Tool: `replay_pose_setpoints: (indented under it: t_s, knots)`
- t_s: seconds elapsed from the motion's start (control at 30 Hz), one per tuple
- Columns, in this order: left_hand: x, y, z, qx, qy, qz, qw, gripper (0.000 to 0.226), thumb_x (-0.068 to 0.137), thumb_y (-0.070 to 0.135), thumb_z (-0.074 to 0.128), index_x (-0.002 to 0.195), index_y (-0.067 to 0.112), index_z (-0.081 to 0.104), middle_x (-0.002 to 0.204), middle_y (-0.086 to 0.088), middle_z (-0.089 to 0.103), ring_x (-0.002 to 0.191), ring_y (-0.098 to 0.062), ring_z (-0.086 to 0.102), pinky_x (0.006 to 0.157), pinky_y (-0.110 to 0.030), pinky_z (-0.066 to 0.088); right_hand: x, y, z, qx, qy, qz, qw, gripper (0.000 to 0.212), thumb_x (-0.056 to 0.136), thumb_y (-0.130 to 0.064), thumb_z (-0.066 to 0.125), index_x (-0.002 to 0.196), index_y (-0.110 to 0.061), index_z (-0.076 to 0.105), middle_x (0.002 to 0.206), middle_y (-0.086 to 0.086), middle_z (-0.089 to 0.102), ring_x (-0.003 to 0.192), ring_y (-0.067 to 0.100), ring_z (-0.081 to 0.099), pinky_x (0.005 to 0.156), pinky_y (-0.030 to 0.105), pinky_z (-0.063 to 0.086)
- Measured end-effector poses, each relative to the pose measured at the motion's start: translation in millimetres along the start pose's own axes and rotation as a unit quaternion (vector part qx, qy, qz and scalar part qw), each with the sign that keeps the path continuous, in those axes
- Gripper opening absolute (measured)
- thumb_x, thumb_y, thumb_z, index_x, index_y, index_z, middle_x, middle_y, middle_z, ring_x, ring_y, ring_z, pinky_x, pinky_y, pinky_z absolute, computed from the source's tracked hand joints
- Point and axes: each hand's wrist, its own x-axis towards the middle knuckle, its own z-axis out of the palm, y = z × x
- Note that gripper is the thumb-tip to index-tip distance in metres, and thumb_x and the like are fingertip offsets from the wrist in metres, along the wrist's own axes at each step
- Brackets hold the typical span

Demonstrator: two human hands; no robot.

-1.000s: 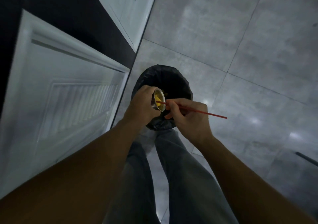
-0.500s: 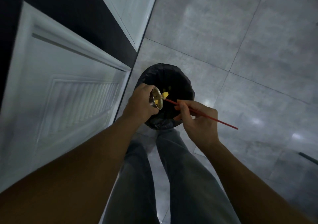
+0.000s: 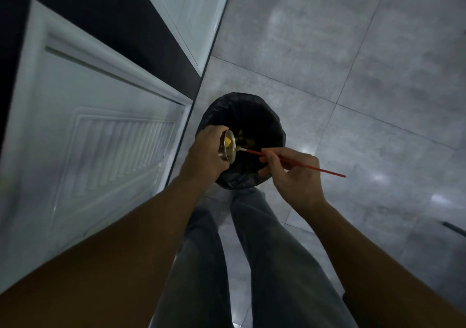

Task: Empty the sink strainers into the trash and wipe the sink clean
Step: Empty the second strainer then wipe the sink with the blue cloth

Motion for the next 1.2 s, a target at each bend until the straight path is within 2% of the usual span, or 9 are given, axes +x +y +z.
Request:
replay_pose_setpoints:
  t_s: [0.1,0.23,0.33,0.5,0.73,0.83,1.03,1.2]
  knots:
    - [-0.1,-1.6,1.8,-0.005,-0.003,0.002,1.0,0.079,0.074,0.011,0.085,0.142,0.016,0.047,0.142,-0.006,0.05,0.132,-0.025,0.049,0.106,-0.044,0.049,-0.5,-3.5,-2.6,0.03,0.004,0.004,1.0,0.018,0.098,-0.019,0.063,0.109,-0.012,0.075,0.092,-0.003,0.077,0.072,0.004,0.075,0.07,0.019,0.061]
    - [3.3,1.5,4.2,-0.021,-0.009,0.015,1.0,0.079,0.074,0.015,0.086,0.143,0.016,0.048,0.141,-0.005,0.051,0.13,-0.022,0.05,0.107,-0.04,0.049,-1.2,-10.7,5.7,0.074,-0.05,-0.001,0.996,0.014,0.099,-0.017,0.062,0.106,-0.017,0.074,0.091,-0.005,0.077,0.072,0.009,0.076,0.07,0.024,0.063]
    - [5.4,3.6,3.6,-0.028,-0.009,0.021,0.999,0.079,0.074,0.015,0.087,0.143,0.016,0.049,0.142,-0.004,0.052,0.131,-0.021,0.05,0.108,-0.038,0.049,1.3,-9.5,14.0,0.069,-0.039,0.018,0.997,0.013,0.099,-0.017,0.063,0.105,-0.022,0.073,0.091,-0.004,0.077,0.075,0.008,0.076,0.073,0.027,0.064]
    - [8.5,4.8,-1.4,-0.025,-0.003,0.011,1.0,0.079,0.074,0.015,0.086,0.144,0.016,0.049,0.143,-0.006,0.051,0.133,-0.023,0.049,0.11,-0.043,0.047,4.2,-1.8,14.0,0.05,-0.017,0.033,0.998,0.016,0.097,-0.02,0.064,0.11,-0.019,0.073,0.091,-0.011,0.076,0.085,-0.001,0.074,0.079,0.017,0.06]
    - [7.4,4.2,-0.2,-0.006,0.0,-0.004,1.0,0.077,0.076,0.009,0.083,0.144,0.012,0.048,0.143,-0.008,0.049,0.133,-0.026,0.047,0.111,-0.044,0.044,2.9,0.9,5.6,0.039,0.019,0.037,0.998,0.02,0.097,-0.02,0.064,0.112,-0.013,0.074,0.096,-0.005,0.076,0.086,-0.003,0.074,0.078,0.009,0.055]
    - [7.7,1.6,-0.9,0.003,0.001,-0.01,1.0,0.077,0.077,0.009,0.082,0.145,0.013,0.047,0.144,-0.007,0.048,0.134,-0.025,0.046,0.111,-0.043,0.044,3.0,1.6,3.6,0.062,0.023,0.048,0.997,0.02,0.097,-0.019,0.064,0.112,-0.012,0.074,0.098,-0.002,0.078,0.086,0.001,0.075,0.081,0.016,0.058]
    - [14.3,7.7,-0.4,-0.012,-0.033,0.02,0.999,0.078,0.075,0.007,0.084,0.145,0.01,0.048,0.144,-0.008,0.049,0.134,-0.024,0.047,0.112,-0.041,0.044,6.0,-3.4,14.7,0.072,-0.029,0.035,0.996,0.019,0.098,-0.017,0.064,0.111,-0.01,0.075,0.096,-0.001,0.078,0.085,0.006,0.076,0.08,0.027,0.063]
    - [16.2,7.7,1.4,-0.015,-0.022,0.024,0.999,0.078,0.075,0.011,0.085,0.144,0.011,0.05,0.143,-0.007,0.051,0.133,-0.022,0.048,0.112,-0.039,0.044,8.7,0.4,16.2,0.055,-0.011,0.064,0.996,0.018,0.097,-0.021,0.064,0.112,-0.016,0.074,0.093,-0.008,0.077,0.085,0.001,0.075,0.082,0.024,0.062]
